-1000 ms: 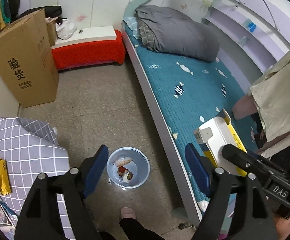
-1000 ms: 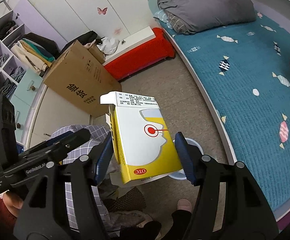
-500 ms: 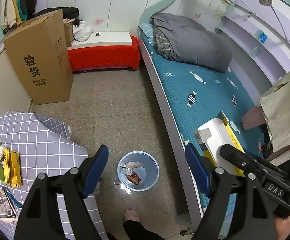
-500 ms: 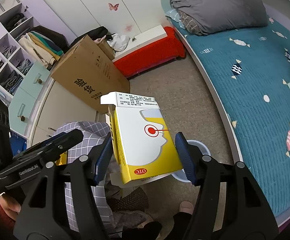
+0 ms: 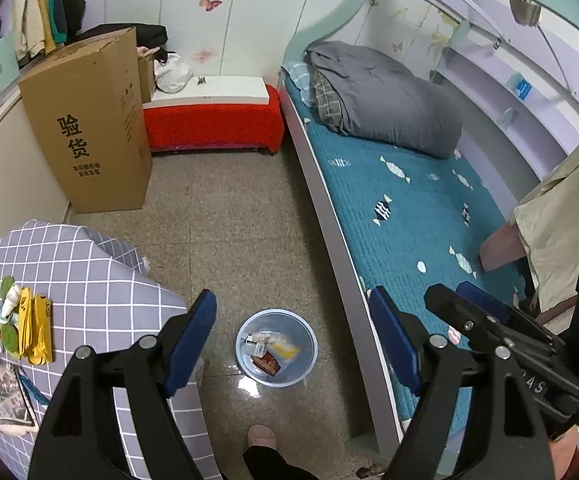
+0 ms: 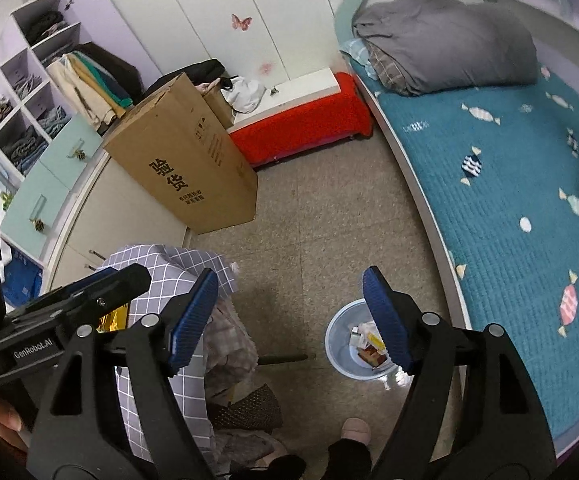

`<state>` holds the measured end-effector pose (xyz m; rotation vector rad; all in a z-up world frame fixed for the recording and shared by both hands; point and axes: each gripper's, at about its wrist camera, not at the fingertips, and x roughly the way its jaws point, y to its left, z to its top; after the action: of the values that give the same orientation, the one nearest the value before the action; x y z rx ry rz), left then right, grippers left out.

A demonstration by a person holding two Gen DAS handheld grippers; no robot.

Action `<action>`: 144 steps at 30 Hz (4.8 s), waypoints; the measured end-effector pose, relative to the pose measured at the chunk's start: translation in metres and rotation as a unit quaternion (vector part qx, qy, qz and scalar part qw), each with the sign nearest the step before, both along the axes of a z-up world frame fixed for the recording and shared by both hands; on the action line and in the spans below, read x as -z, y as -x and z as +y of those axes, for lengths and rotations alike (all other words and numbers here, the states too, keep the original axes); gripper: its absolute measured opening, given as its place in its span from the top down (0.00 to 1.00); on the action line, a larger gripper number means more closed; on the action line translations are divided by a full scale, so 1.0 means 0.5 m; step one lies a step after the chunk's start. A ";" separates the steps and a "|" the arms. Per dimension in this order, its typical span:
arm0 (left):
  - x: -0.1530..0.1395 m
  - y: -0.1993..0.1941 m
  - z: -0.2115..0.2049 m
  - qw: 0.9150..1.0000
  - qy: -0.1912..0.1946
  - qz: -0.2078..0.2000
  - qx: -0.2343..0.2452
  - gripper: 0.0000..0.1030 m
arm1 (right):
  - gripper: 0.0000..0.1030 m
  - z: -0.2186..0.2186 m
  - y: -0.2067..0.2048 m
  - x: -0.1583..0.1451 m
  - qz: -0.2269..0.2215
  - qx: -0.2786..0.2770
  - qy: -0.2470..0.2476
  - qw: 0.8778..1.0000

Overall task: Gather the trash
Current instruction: 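Open the right gripper over the bucket to drop the OTC box, then move both grippers back over the table toward the newspaper bundle, then grasp the white newspaper bundle with the left gripper while the right grasps the yellow paper bag, then lift both held items and carry them over the light-blue bucket, then open the right gripper over the bucket to drop the yellow bag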

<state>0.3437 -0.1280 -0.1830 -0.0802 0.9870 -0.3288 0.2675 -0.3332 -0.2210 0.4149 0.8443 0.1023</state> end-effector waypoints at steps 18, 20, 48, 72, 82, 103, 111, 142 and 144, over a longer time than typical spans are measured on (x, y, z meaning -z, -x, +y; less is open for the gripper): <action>-0.083 0.190 0.206 0.997 0.044 -0.053 -0.020 0.25 | 0.27 0.205 0.153 -0.102 -0.054 0.000 0.028 0.998; -0.088 0.209 0.243 0.997 0.043 -0.057 -0.024 0.24 | 0.27 0.245 0.168 -0.108 -0.056 -0.004 0.026 0.998; 0.106 0.272 0.823 0.966 -0.005 0.054 -0.252 0.24 | 0.26 0.677 0.107 0.014 0.021 -0.159 0.003 0.987; 0.239 0.119 0.869 0.952 -0.049 0.149 -0.263 0.67 | 0.22 0.812 -0.194 0.192 0.145 -0.205 0.003 0.968; 0.173 0.118 0.857 0.957 -0.024 0.113 -0.266 0.81 | 0.64 0.828 -0.229 0.252 0.201 -0.222 -0.024 0.954; -0.015 0.232 0.697 0.989 0.019 -0.003 -0.145 0.84 | 0.67 0.666 0.019 0.034 0.073 -0.178 -0.065 0.979; -0.048 0.272 0.596 0.995 0.019 -0.017 -0.095 0.84 | 0.67 0.587 0.088 -0.008 0.052 -0.151 -0.076 0.984; 0.007 0.019 0.055 0.999 0.000 0.012 -0.032 0.85 | 0.33 0.014 -0.024 0.043 0.050 -0.049 -0.060 0.996; 0.013 0.011 0.046 0.999 -0.007 0.016 -0.033 0.85 | 0.33 0.003 -0.035 0.057 0.056 -0.044 -0.059 0.996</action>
<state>0.3383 -0.1048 -0.1893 -0.1060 1.0164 -0.2608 0.2848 -0.3316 -0.2495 0.4989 0.9705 0.2129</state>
